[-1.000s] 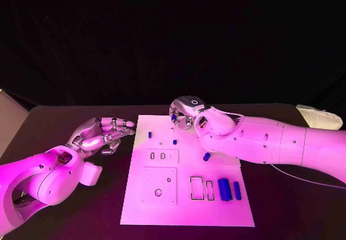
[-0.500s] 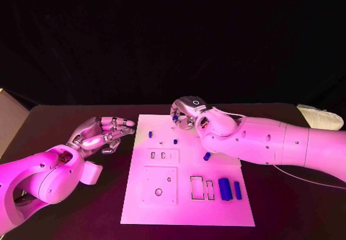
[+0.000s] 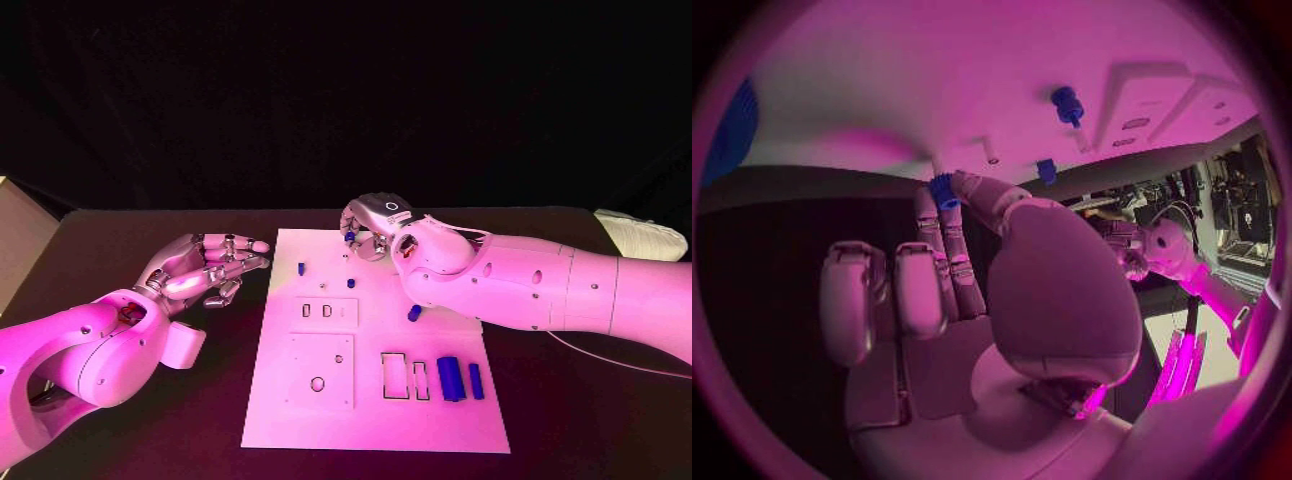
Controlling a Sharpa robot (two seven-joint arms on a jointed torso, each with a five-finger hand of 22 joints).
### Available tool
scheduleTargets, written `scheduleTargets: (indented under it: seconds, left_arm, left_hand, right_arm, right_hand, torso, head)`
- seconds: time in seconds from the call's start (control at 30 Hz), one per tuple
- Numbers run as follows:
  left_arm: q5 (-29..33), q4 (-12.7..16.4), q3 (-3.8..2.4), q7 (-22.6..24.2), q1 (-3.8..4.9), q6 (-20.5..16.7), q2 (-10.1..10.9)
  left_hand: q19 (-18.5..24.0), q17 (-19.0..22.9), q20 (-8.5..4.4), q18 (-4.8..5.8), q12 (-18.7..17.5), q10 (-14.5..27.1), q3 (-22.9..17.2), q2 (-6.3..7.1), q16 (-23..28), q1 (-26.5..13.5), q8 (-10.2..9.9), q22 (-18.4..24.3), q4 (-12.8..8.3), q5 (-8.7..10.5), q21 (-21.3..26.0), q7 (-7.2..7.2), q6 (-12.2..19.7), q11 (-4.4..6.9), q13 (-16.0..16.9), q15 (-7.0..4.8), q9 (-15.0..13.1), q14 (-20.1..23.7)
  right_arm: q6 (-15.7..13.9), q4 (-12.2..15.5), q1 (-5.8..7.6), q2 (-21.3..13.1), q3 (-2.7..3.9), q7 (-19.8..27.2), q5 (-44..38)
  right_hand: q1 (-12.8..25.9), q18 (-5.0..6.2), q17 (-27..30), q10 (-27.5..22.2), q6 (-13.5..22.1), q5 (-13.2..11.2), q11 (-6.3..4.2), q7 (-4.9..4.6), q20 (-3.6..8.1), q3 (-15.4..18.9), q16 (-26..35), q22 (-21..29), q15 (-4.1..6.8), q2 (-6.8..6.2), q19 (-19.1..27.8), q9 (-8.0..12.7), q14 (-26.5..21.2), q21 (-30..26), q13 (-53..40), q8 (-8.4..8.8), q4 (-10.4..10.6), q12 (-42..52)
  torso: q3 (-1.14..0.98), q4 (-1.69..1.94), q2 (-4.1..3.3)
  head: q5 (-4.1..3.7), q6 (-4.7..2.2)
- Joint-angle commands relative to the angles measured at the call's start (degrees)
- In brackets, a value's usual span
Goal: Assemble the parts on the task board
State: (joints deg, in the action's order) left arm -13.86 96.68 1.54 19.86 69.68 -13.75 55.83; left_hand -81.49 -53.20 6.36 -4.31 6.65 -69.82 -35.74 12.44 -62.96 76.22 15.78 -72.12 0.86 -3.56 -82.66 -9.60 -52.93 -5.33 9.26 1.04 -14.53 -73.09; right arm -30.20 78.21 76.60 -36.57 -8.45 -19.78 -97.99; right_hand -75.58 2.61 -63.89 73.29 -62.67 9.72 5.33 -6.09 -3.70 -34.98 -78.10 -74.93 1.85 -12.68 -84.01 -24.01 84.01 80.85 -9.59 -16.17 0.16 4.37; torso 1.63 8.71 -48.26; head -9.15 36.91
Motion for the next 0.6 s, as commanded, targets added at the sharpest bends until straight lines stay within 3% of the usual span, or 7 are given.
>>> scheduleTargets:
  seconds: [0.03, 0.6]
  left_arm:
    - [0.3, 0.0, -0.04, 0.2, 0.08, 1.0, -0.1]
    - [0.3, -0.1, -0.04, 0.2, 0.08, 1.1, -0.2]
  left_hand:
    - [0.5, -0.1, 0.07, 0.72, 0.2, 0.2, 0.0, -0.57, 0.4, -0.2, -0.2, 0.1, -0.2, 0.38, 0.2, 0.08, 0.4, 0.01, 0.1, 0.03, -0.1, 0.5]
    - [0.6, 0.0, 0.08, 0.71, 0.3, 0.3, -0.1, -0.6, 0.5, -0.1, -0.2, 0.1, -0.3, 0.39, 0.3, 0.09, 0.4, 0.02, 0.2, 0.02, -0.1, 0.6]
  right_arm:
    - [2.3, -0.1, -0.39, 0.0, -0.26, -0.3, -0.4]
    - [2.5, 0.6, -0.47, -0.4, -0.26, -0.7, -0.9]
  right_hand:
    - [-0.4, 0.23, 0.1, 3.2, -0.2, 0.2, -3.2, -0.09, 0.16, -0.1, -0.3, -1.6, 0.47, 1.17, -1.2, 0.0, 1.5, 0.2, 0.1, -0.16, 0.3, 0.1]
    - [-0.2, 0.24, 0.1, 3.2, -0.1, 0.0, -3.19, -0.1, 0.15, -0.1, -0.3, -1.5, 0.45, 0.92, -1.1, -0.1, 1.4, 0.1, 0.0, -0.06, 0.3, 0.0]
  torso:
    - [-0.04, -0.01, -0.01]
    - [-0.08, -0.04, 0.0]
  head:
    - [0.14, 0.01]
    - [0.04, 0.5]
